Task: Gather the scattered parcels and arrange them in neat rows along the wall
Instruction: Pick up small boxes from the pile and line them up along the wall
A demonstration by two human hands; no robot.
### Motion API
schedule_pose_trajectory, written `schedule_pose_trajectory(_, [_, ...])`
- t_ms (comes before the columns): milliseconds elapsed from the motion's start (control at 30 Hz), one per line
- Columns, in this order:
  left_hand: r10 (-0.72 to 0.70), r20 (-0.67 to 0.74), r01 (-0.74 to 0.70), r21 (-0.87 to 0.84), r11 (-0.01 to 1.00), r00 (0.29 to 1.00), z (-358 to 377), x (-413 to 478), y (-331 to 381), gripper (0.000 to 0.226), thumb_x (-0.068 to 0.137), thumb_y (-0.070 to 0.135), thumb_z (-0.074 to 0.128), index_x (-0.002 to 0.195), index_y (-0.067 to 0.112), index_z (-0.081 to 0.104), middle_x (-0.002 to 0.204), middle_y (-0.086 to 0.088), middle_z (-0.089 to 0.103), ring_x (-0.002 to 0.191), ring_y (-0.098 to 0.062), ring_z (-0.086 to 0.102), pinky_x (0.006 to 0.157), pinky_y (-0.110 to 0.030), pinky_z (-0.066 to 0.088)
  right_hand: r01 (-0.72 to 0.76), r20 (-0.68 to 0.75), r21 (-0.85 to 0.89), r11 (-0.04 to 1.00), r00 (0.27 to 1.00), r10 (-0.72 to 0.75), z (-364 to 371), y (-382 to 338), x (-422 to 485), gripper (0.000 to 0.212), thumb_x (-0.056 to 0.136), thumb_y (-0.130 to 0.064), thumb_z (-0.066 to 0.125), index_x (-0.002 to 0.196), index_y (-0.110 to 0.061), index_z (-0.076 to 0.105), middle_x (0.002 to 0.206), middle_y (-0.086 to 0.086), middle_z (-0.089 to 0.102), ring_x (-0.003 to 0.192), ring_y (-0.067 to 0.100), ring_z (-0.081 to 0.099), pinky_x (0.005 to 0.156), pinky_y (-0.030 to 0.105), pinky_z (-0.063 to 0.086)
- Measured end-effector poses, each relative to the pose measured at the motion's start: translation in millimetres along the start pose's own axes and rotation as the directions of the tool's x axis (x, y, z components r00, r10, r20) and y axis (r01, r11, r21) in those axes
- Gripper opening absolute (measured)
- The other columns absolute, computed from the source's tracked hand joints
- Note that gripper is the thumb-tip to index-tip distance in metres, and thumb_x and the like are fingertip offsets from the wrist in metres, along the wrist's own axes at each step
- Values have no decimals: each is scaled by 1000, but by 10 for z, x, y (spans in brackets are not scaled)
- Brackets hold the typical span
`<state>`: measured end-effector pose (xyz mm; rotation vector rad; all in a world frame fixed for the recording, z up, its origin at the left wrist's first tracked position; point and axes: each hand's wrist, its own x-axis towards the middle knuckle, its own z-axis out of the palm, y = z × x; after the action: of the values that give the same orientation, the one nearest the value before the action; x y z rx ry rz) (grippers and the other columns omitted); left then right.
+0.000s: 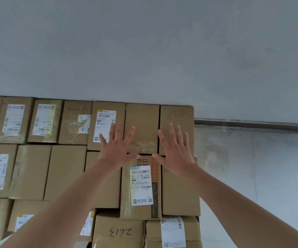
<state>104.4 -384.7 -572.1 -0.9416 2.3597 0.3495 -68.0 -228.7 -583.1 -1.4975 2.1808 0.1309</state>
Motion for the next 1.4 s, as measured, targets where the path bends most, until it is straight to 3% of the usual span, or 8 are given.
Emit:
schedule_pose_trajectory(167, [-105,53,102,53,993,993,-21,-111,-915,121,73,81,54,139,38,-39,158,-9,-29,144,-38,-28,110,-72,4,112,71,11,994,991,-112,-76,-803,283,95,90,-70,40,153,-28,-16,158,18,-26,145,43,-21,117,63,-1])
schedule_pose_trajectory(300, [-154,64,148,85,985,986,84,-200,-1687,136,64,83,61,139,35,-42,155,-13,-34,142,-39,-31,109,-76,3,101,103,-34,994,990,-97,13,-1514,612,112,80,-73,55,153,-30,-18,158,18,-27,145,44,-21,116,65,-2])
schedule_pose_trajectory(400, [-114,37,109,130,986,993,199,-273,-2250,144,54,93,53,128,32,-54,151,-13,-42,140,-39,-35,105,-76,-3,101,130,-93,991,988,-89,160,-2067,816,120,74,-80,56,150,-31,-23,156,18,-32,143,45,-24,114,67,-2])
schedule_pose_trajectory(533, [-93,91,78,155,985,992,325,-285,-2918,147,52,96,50,127,27,-55,144,-16,-49,134,-40,-42,107,-76,-2,81,178,-149,985,982,-54,273,-2601,1031,130,68,-83,57,146,-30,-33,154,19,-36,141,46,-29,112,72,0])
schedule_pose_trajectory(733, [-8,127,0,58,998,992,429,-165,-3231,148,48,98,49,133,27,-50,129,-20,-61,130,-48,-44,105,-77,-7,20,264,-160,987,964,23,225,-2724,1174,136,63,-84,59,139,-36,-42,144,14,-51,136,44,-37,112,71,-4])
schedule_pose_trajectory(967, [64,133,-70,47,996,989,426,-173,-3238,142,58,92,53,140,27,-43,143,-24,-47,130,-52,-41,104,-78,-6,-9,311,-158,987,949,58,158,-2817,1189,137,64,-80,64,136,-37,-45,143,13,-53,134,42,-42,113,64,-8])
schedule_pose_trajectory(1133, [103,114,-97,-52,994,988,323,-288,-3335,134,67,82,60,147,28,-33,153,-17,-38,140,-39,-34,113,-69,-4,12,297,-114,993,955,23,34,-2988,1139,136,70,-74,66,132,-35,-49,149,12,-45,140,39,-34,117,62,-1])
schedule_pose_trajectory(1400, [-40,58,40,6,999,997,160,-667,-4556,135,65,84,58,139,31,-42,156,-12,-33,143,-36,-31,111,-70,-4,213,256,-107,971,950,-180,-28,-4010,1270,125,73,-75,62,146,-34,-33,154,12,-38,144,38,-27,114,61,-6])
